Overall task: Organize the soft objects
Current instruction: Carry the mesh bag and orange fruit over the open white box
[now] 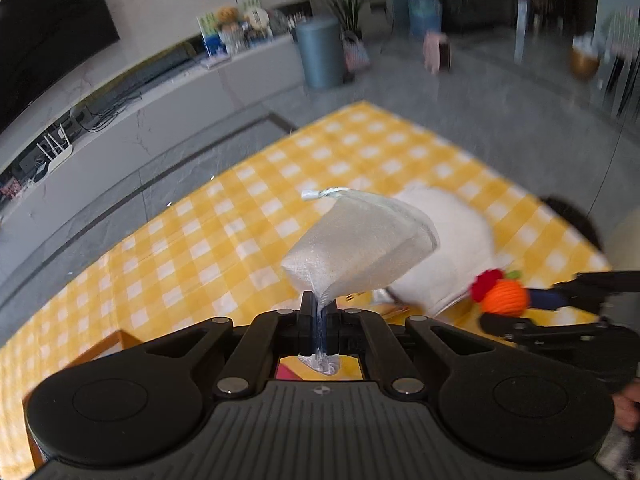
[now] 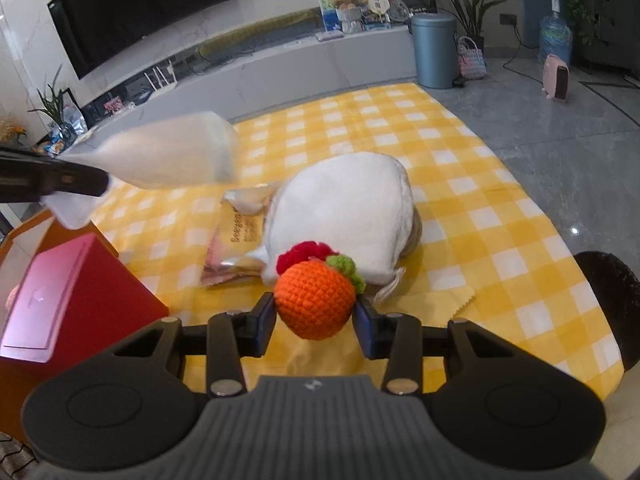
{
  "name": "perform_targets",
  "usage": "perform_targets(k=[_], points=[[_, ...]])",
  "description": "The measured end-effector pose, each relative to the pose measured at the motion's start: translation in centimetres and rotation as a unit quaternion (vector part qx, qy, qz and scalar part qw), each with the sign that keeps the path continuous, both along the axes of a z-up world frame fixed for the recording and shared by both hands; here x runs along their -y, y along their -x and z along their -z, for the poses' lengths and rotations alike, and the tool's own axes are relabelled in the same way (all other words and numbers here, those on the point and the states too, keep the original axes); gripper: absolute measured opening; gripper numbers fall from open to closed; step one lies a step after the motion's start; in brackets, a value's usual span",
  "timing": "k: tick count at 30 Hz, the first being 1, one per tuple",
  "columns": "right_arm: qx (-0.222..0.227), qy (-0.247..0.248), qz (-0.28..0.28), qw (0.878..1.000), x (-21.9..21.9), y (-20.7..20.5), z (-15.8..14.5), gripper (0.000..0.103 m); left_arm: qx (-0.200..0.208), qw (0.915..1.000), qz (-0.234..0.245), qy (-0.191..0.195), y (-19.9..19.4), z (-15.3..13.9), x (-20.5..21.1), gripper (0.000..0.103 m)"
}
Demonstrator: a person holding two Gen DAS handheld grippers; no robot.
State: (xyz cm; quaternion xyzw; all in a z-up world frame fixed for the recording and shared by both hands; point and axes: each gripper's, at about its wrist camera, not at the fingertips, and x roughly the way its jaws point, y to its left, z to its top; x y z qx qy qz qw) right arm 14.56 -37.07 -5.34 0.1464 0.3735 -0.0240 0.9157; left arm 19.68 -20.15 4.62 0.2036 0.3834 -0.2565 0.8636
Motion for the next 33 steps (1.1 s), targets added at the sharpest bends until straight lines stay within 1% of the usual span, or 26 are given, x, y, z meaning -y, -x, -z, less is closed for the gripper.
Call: perform_targets(k=[2, 6, 7, 11, 15, 19, 26, 28, 33], points=[[0.01, -0.004, -0.003, 1.0, -0.1, 0.2, -0.5, 0.041, 0.003, 0.9997, -0.004, 0.025, 0.9, -1.0, -1.3, 0.003], [0.031, -0.008, -0.023, 0.999, -0.8, 0.8, -1.6, 0.041, 0.013, 0.9987, -0.007, 0.049, 2.7, -2.1, -3.7, 0.003], [0.037, -0.009, -0.03, 0.999, -1.1, 0.9, -1.9, 0.041, 0.014, 0.9978, -0.016, 0.064, 3.0, -2.3, -4.5, 0.003], [0.06, -0.007, -0.047, 0.997, -2.2, 1.5, -3.3, 0.041, 0.006, 0.993, -0.032, 0.114, 3.8, -2.8, -7.1, 0.003], [0.085, -0.004, -0.065, 0.994, -3.4, 2.4, -4.8, 0.041, 0.009, 0.9886, -0.045, 0.144, 4.5, -3.0, -9.4, 0.003], [0.112, 0.004, -0.062, 0.992, -4.5, 3.1, -6.3, 0.041, 0.002, 0.9807, -0.066, 0.184, 4.6, -3.0, -12.1, 0.003], [0.148, 0.011, -0.074, 0.986, -6.3, 4.2, -8.7, 0.041, 0.001, 0.9711, -0.098, 0.218, 5.0, -2.7, -16.3, 0.003], [0.155, 0.017, -0.076, 0.985, -7.0, 4.4, -9.3, 0.041, 0.001, 0.9693, -0.105, 0.222, 5.1, -2.6, -17.3, 0.003], [0.169, 0.022, -0.056, 0.984, -8.6, 4.8, -10.4, 0.041, 0.008, 0.9639, -0.12, 0.238, 5.6, -2.3, -19.6, 0.003]])
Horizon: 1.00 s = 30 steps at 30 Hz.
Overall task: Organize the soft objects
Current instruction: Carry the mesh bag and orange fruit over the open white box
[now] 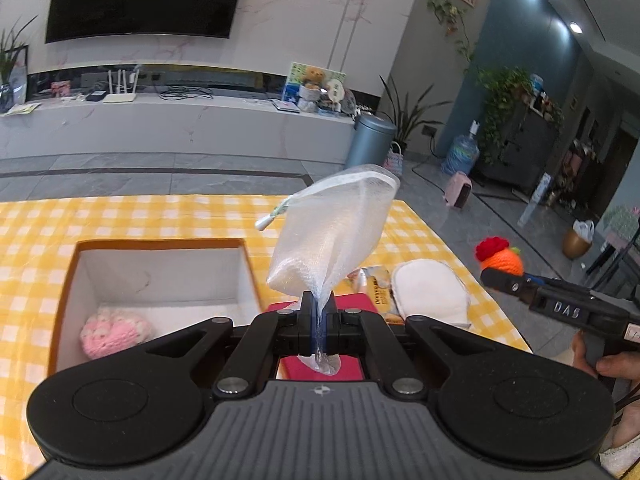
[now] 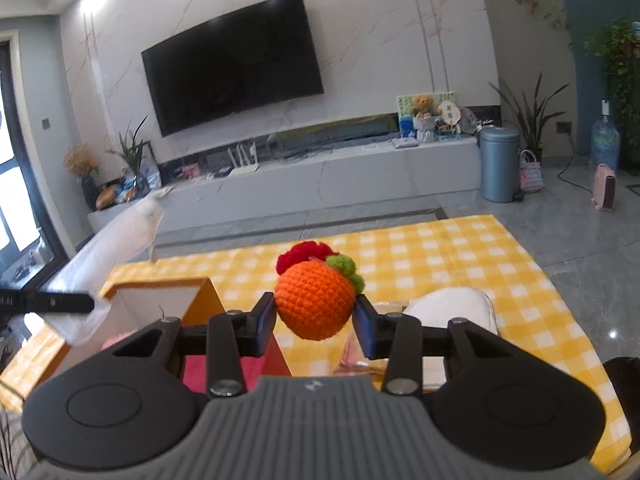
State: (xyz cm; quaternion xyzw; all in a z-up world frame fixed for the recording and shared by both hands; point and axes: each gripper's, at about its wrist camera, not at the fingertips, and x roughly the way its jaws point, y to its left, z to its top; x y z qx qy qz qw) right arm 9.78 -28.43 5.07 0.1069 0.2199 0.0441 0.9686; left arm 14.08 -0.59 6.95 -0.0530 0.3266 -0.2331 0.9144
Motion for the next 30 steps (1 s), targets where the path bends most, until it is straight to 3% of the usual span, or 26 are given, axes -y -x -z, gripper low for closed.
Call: perform_targets(k=[8, 15, 20, 24, 30], points=[[0.02, -0.004, -0.022, 1.0, -4.3, 0.1, -1.7, 0.041, 0.005, 0.9992, -0.028, 0.029, 0.6, 0.6, -3.9, 0.003], [0.017, -0.012, -0.063, 0.998, -10.5, -1.2, -2.1, 0.041, 0.015, 0.9963, -0.068, 0.05, 0.5, 1.0, -7.2, 0.003], [-0.013, 0.05, -0.1, 0.994, -16.5, -3.5, -0.7, 0.041, 0.0, 0.995, -0.066, 0.075, 0.2, 2.3, -9.7, 0.003], [-0.036, 0.143, -0.133, 0.98, -20.7, -6.3, 0.5, 0.041, -0.008, 0.9943, -0.065, 0.084, -0.5, 3.3, -10.6, 0.003], [-0.113, 0.202, -0.142, 0.963, -24.2, -12.3, 4.2, 0.041, -0.038, 0.993, -0.05, 0.1, -1.9, 5.2, -11.2, 0.003]])
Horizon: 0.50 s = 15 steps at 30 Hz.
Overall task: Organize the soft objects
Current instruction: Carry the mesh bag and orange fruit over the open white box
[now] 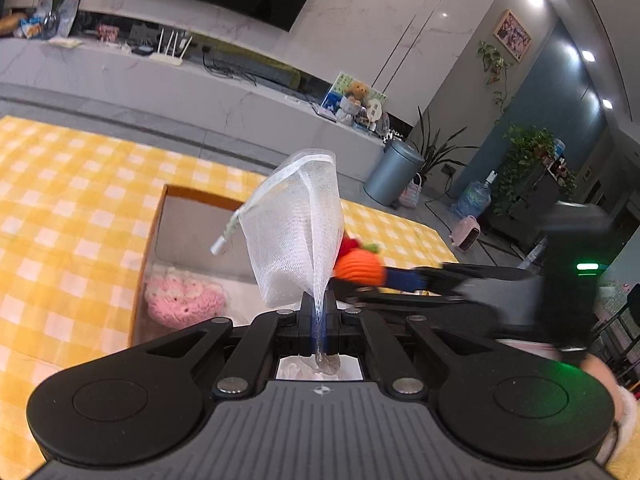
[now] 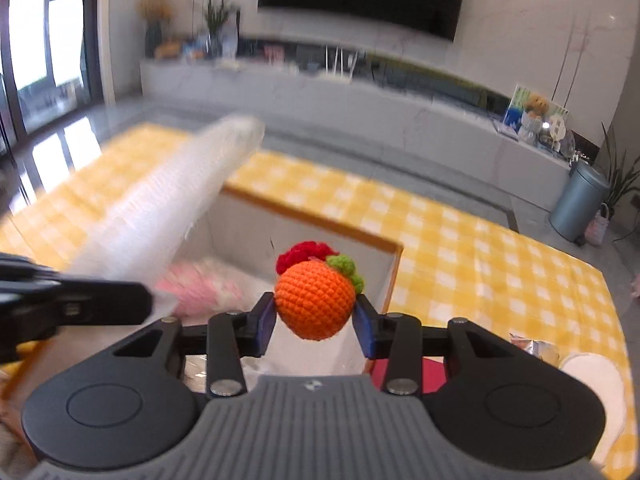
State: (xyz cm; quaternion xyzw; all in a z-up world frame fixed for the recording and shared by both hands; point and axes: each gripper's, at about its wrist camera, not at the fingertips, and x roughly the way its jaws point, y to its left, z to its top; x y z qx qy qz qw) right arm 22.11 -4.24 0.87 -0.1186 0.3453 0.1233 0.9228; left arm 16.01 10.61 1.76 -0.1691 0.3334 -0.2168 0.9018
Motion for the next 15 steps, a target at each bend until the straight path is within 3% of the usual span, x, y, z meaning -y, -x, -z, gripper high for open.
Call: perform_targets(k=[4, 7, 12, 15], points=[[-0.029, 0.078, -0.009, 0.996, -2.2, -1.8, 3.0, 0.041, -0.009, 1.0, -0.001, -0.005, -0.4, 0.8, 0.1, 0.003], [-0.023, 0.149, -0.021, 0.988, -3.2, -1.8, 4.5, 0.041, -0.015, 0.9999, -0.002, -0.005, -0.4, 0.9, 0.2, 0.003], [-0.064, 0.161, -0.033, 0.984, -3.0, -2.4, 5.0, 0.041, -0.014, 0.9998, -0.006, -0.008, -0.1, 0.7, 0.0, 0.003], [-0.094, 0.136, -0.054, 0.985, -2.6, -2.0, 4.5, 0.041, -0.013, 0.9997, -0.015, -0.011, -0.2, 0.6, -0.2, 0.003]])
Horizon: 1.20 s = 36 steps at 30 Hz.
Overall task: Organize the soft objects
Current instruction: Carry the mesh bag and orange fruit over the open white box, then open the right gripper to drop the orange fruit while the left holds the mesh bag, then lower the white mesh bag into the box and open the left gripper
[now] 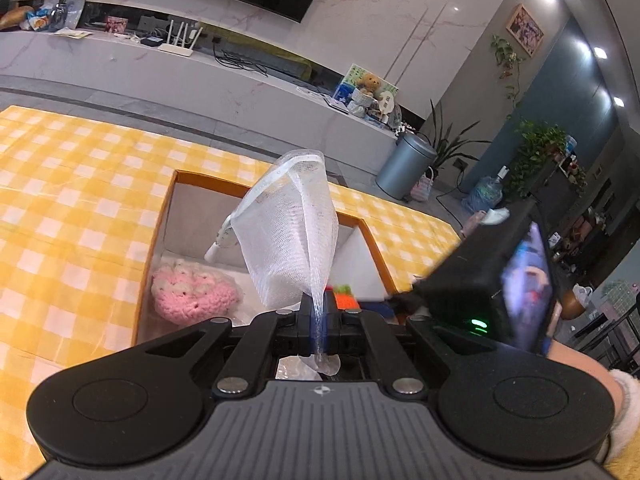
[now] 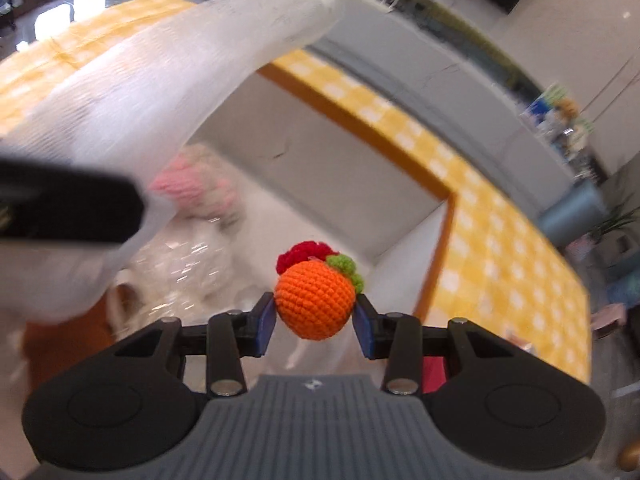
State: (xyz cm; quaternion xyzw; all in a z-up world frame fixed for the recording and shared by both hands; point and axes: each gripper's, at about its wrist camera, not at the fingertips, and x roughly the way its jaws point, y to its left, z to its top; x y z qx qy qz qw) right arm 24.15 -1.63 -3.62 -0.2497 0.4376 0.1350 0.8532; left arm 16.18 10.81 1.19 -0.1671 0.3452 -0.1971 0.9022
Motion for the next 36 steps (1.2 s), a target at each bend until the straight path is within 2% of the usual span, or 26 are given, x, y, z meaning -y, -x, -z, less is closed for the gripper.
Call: perform_targets(k=[4, 7, 9, 11, 12, 14, 15, 17, 21, 24, 28, 36], points=[[0.0, 0.016, -0.023, 1.0, 0.1, 1.2, 0.0, 0.041, -0.002, 0.9999, -0.013, -0.009, -0.1, 0.0, -0.2, 0.003], [-0.001, 0.011, -0.034, 0.999, -0.1, 1.4, -0.2, 0.041, -0.002, 0.9997, -0.021, -0.014, -0.1, -0.2, -0.4, 0.003], [-0.002, 0.004, -0.039, 0.999, 0.0, 1.7, -0.4, 0.046, -0.003, 0.9996, -0.022, -0.015, -0.1, -0.2, -0.4, 0.003], [0.012, 0.006, -0.045, 0.999, 0.3, 2.0, -0.6, 0.062, -0.005, 0.9996, -0.023, -0.018, -0.1, -0.3, -0.2, 0.003], [0.019, 0.01, -0.049, 0.999, 0.3, 2.2, -0.6, 0.063, -0.006, 0.9995, -0.022, -0.019, -0.2, -0.3, 0.0, 0.003], [0.032, 0.009, -0.058, 0.998, 0.4, 2.7, -0.9, 0.071, -0.007, 0.9995, -0.021, -0.02, -0.3, -0.3, 0.3, 0.003], [0.035, -0.001, -0.062, 0.997, 0.7, 3.1, -1.1, 0.073, -0.007, 0.9996, -0.02, -0.021, -0.3, -0.3, 0.4, 0.003], [0.035, -0.034, -0.068, 0.996, 1.6, 3.4, -1.8, 0.084, -0.007, 0.9996, -0.018, -0.021, -0.6, -0.3, 0.7, 0.003], [0.057, -0.07, -0.072, 0.993, 2.7, 4.6, -3.0, 0.093, -0.004, 0.9995, -0.014, -0.028, -1.2, -0.4, 1.8, 0.003], [0.085, -0.075, -0.06, 0.992, 4.0, 5.4, -3.6, 0.093, -0.005, 0.9989, -0.014, -0.044, -1.8, 0.0, 3.2, 0.003], [0.102, -0.092, -0.042, 0.99, 5.5, 5.1, -4.0, 0.094, -0.014, 0.9974, -0.009, -0.07, -2.7, 1.0, 4.9, 0.003], [0.111, -0.117, -0.015, 0.987, 7.5, 4.7, -2.7, 0.094, -0.054, 0.9944, 0.009, -0.09, -4.1, 3.4, 6.9, 0.004]])
